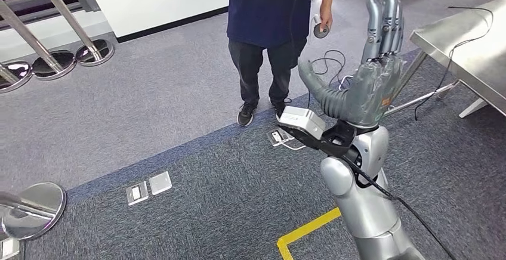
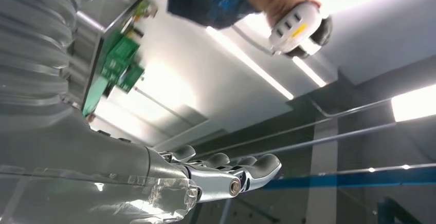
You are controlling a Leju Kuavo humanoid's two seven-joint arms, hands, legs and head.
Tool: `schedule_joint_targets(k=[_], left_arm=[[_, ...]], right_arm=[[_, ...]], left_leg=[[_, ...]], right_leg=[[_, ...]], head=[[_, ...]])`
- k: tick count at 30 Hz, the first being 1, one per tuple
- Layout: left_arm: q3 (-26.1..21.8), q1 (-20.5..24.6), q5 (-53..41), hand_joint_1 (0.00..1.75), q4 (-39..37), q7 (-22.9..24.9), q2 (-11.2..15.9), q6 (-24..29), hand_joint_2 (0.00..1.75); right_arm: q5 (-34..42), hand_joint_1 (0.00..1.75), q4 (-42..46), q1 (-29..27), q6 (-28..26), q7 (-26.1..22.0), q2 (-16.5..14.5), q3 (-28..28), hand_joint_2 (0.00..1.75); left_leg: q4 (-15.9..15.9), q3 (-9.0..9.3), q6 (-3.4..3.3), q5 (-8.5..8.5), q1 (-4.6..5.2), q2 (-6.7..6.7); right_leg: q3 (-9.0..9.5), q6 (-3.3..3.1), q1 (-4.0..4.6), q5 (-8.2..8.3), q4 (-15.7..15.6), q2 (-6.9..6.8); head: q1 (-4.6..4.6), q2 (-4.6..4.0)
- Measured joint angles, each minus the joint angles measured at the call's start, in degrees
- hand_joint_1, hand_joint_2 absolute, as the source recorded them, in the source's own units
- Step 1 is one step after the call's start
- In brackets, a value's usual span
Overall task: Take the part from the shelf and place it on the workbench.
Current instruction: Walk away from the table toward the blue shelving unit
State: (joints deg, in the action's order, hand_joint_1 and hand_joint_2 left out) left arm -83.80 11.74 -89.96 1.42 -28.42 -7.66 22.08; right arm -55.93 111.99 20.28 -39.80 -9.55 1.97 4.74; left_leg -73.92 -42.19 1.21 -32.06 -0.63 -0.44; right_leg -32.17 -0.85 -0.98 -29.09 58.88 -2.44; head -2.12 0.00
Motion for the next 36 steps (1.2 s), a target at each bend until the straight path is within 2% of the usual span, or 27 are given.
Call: schedule_joint_targets(k=[2,4,5,7,9,10,11,12,13,14,15,16,18,19,20,22,23,25,27,28,29,30,31,33,34,35,36], left_arm=[[0.00,-0.02,-0.01,0.00,0.00,0.01,0.01,0.09,0.00],[0.00,0.06,-0.01,0.00,0.00,0.01,0.01,0.12,0.00],[0.00,0.06,-0.01,0.00,0.00,0.01,0.01,0.13,0.00],[0.00,-0.02,0.01,0.00,0.00,0.01,0.01,0.13,0.00],[0.00,-0.06,0.01,0.00,0.00,0.01,-0.02,0.15,0.00],[0.00,0.01,0.00,0.00,0.00,0.01,-0.03,0.16,0.00],[-0.01,0.08,-0.01,0.00,0.00,0.01,-0.04,0.16,0.00],[-0.01,0.13,-0.01,0.00,0.00,0.01,-0.05,0.17,0.00],[-0.02,0.14,0.00,0.00,0.00,0.01,-0.07,0.17,0.00],[-0.02,0.11,0.00,0.00,0.00,0.01,-0.08,0.17,0.00],[-0.01,0.08,0.00,0.00,0.00,0.01,-0.08,0.17,0.00],[-0.01,0.08,0.00,0.00,0.00,0.01,-0.08,0.17,0.00],[-0.01,0.13,-0.01,0.00,0.00,0.01,-0.08,0.17,0.00],[-0.01,0.17,-0.01,0.00,0.00,0.01,-0.08,0.17,0.00],[0.00,0.15,-0.01,0.00,0.00,0.01,-0.08,0.17,0.00],[0.00,0.01,-0.01,0.00,0.00,0.01,-0.08,0.17,0.00],[0.00,-0.06,-0.01,0.00,0.00,0.01,-0.07,0.17,0.00],[0.00,-0.02,-0.01,0.00,0.00,0.01,-0.06,0.17,0.00],[0.00,0.05,-0.01,0.00,0.00,0.01,-0.05,0.17,0.00],[0.00,0.04,-0.01,0.00,0.00,0.01,-0.05,0.17,0.00],[0.00,-0.01,-0.01,0.00,0.00,0.01,-0.05,0.17,0.00],[0.00,-0.07,-0.01,0.00,0.00,0.01,-0.05,0.17,0.00],[0.00,-0.10,-0.01,0.00,0.00,0.01,-0.05,0.17,0.00],[0.00,-0.08,-0.01,0.00,0.00,0.01,-0.05,0.17,0.00],[0.00,-0.04,-0.01,0.00,0.00,-0.01,-0.05,0.17,0.00],[-0.01,-0.03,-0.01,0.00,0.00,-0.02,-0.06,0.17,0.00],[-0.01,-0.04,0.00,0.00,0.00,-0.03,-0.06,0.17,0.00]], right_arm=[[0.02,0.00,0.00,0.01,-0.01,-0.07,0.00,0.00,1.75],[0.02,0.00,0.00,0.01,-0.01,-0.09,0.00,-0.01,1.75],[0.02,0.00,0.00,0.02,-0.01,-0.09,0.00,-0.01,1.75],[0.02,0.00,0.00,0.03,-0.01,-0.09,0.01,-0.03,1.75],[0.02,0.00,0.00,0.04,-0.01,-0.09,0.03,-0.07,1.75],[0.03,0.00,0.00,0.01,-0.01,-0.09,0.03,-0.10,1.75],[0.03,0.00,0.00,-0.09,-0.02,-0.09,0.04,-0.13,1.75],[0.04,0.00,0.00,-0.22,-0.02,-0.09,0.04,-0.15,1.75],[0.04,0.00,0.00,-0.39,-0.02,-0.09,0.04,-0.15,1.75],[0.04,0.00,0.00,-0.52,-0.02,-0.08,0.04,-0.15,1.75],[0.03,0.00,0.00,-0.57,-0.02,-0.07,0.04,-0.15,1.75],[0.02,0.00,0.00,-0.57,-0.02,-0.06,0.04,-0.15,1.75],[-0.01,0.00,-0.01,-0.55,-0.02,-0.04,0.04,-0.15,1.75],[-0.01,0.00,-0.01,-0.56,-0.03,-0.04,0.04,-0.15,1.75],[-0.01,0.00,-0.01,-0.57,-0.03,-0.04,0.04,-0.15,1.75],[-0.01,0.00,0.00,-0.49,-0.04,-0.03,0.05,-0.15,1.75],[-0.01,0.00,0.00,-0.42,-0.03,-0.03,0.04,-0.15,1.75],[-0.01,0.00,0.00,-0.29,-0.02,-0.03,0.03,-0.16,1.75],[-0.02,0.00,0.00,-0.29,-0.02,-0.05,0.02,-0.17,1.75],[-0.04,0.00,0.00,-0.31,-0.02,-0.04,0.02,-0.17,1.75],[-0.07,0.00,0.00,-0.33,-0.01,0.02,0.02,-0.17,1.75],[-0.10,0.00,0.00,-0.32,-0.01,0.13,0.02,-0.18,1.75],[-0.14,0.00,0.00,-0.29,-0.02,0.25,0.02,-0.17,1.75],[-0.24,0.00,0.00,-0.16,-0.01,0.46,0.02,-0.17,1.75],[-0.28,0.00,0.00,-0.07,-0.01,0.55,0.02,-0.17,1.75],[-0.33,0.00,0.00,-0.01,0.00,0.62,0.02,-0.16,1.75],[-0.37,0.00,0.00,0.05,0.00,0.68,0.02,-0.16,1.75]], left_leg=[[7.42,3.73,-0.50,3.54,0.20,1.20],[13.32,6.52,-1.20,5.33,0.79,2.85],[14.30,6.85,-1.48,5.30,1.06,3.22],[14.67,6.90,-2.01,5.38,1.15,2.46],[15.41,7.31,-2.67,5.69,0.87,1.64],[15.74,7.52,-3.00,5.84,0.70,1.23],[15.83,7.57,-3.23,5.87,0.71,0.81],[15.82,7.57,-3.40,5.86,0.73,0.29],[15.77,7.57,-3.48,5.84,0.75,-0.28],[15.70,7.58,-3.51,5.80,0.76,-0.89],[15.58,7.60,-3.48,5.75,0.73,-1.56],[15.38,7.63,-3.38,5.66,0.67,-2.25],[14.69,7.44,-2.91,5.31,0.58,-3.60],[14.38,7.19,-2.60,5.21,0.54,-4.17],[14.18,6.93,-2.29,5.19,0.50,-4.66],[14.25,6.63,-1.60,5.38,0.30,-5.55],[14.01,6.57,-1.26,5.21,0.26,-5.36],[11.19,5.40,-0.61,3.46,0.33,-3.38],[4.51,2.23,-0.09,0.20,0.27,-0.99],[1.09,0.53,0.06,-1.05,0.17,-0.50],[-0.99,-0.53,0.10,-1.47,0.10,-0.25],[-1.02,-0.56,0.04,-0.86,0.08,-0.10],[1.34,0.62,-0.13,0.74,0.10,0.15],[9.23,4.58,-0.75,4.18,0.49,2.01],[12.26,5.98,-1.11,5.13,0.81,2.92],[13.93,6.65,-1.42,5.40,1.12,3.56],[14.30,6.66,-1.68,5.22,1.39,3.56]], right_leg=[[0.46,0.23,0.03,-0.36,-0.02,-1.05],[0.82,0.71,0.23,-0.76,0.00,-1.87],[0.92,0.96,0.33,-0.88,-0.04,-2.26],[1.26,1.50,0.41,-1.10,-0.26,-2.91],[1.05,1.96,0.27,-2.39,1.04,-1.53],[0.09,2.10,0.18,-3.84,3.34,-0.26],[-1.47,2.17,0.14,-5.55,6.67,0.99],[-3.45,2.26,0.14,-7.21,10.54,1.71],[-5.17,2.37,0.13,-8.15,13.72,2.03],[-6.18,2.48,0.10,-8.05,15.26,2.18],[-6.16,2.54,0.03,-6.75,14.57,2.29],[-5.09,2.57,-0.10,-4.54,11.69,2.50],[-2.06,2.62,-0.44,-0.91,4.30,4.23],[-1.12,2.55,-0.54,-0.16,1.98,5.08],[-0.77,2.42,-0.51,-0.15,1.04,5.70],[-0.75,1.74,-0.30,-0.11,0.82,5.21],[-0.60,1.35,-0.26,0.02,0.59,4.64],[-0.23,0.61,-0.36,0.25,0.08,3.38],[-0.04,0.22,-0.19,0.18,-0.01,2.07],[-0.01,0.14,-0.07,0.11,0.02,1.41],[0.03,0.10,0.01,0.02,0.04,0.75],[0.11,0.11,0.07,-0.09,0.05,0.13],[0.26,0.16,0.10,-0.23,0.06,-0.46],[0.68,0.45,0.22,-0.60,0.05,-1.50],[0.83,0.67,0.32,-0.78,0.04,-1.92],[0.95,0.90,0.41,-0.92,-0.01,-2.32],[1.05,1.14,0.49,-1.00,-0.10,-2.73]], head=[[0.02,0.00],[0.03,0.00],[0.04,0.00],[0.02,0.00],[-0.05,0.00],[-0.16,0.00],[-0.27,0.00],[-0.37,0.00],[-0.44,0.00],[-0.48,0.00],[-0.50,0.00],[-0.53,0.00],[-0.64,0.00],[-0.66,0.00],[-0.66,0.00],[-0.60,0.00],[-0.56,0.00],[-0.18,0.00],[0.24,0.00],[0.27,0.00],[0.30,0.00],[0.32,0.00],[0.32,0.00],[0.32,0.00],[0.31,0.00],[0.30,0.00],[0.27,0.00]])
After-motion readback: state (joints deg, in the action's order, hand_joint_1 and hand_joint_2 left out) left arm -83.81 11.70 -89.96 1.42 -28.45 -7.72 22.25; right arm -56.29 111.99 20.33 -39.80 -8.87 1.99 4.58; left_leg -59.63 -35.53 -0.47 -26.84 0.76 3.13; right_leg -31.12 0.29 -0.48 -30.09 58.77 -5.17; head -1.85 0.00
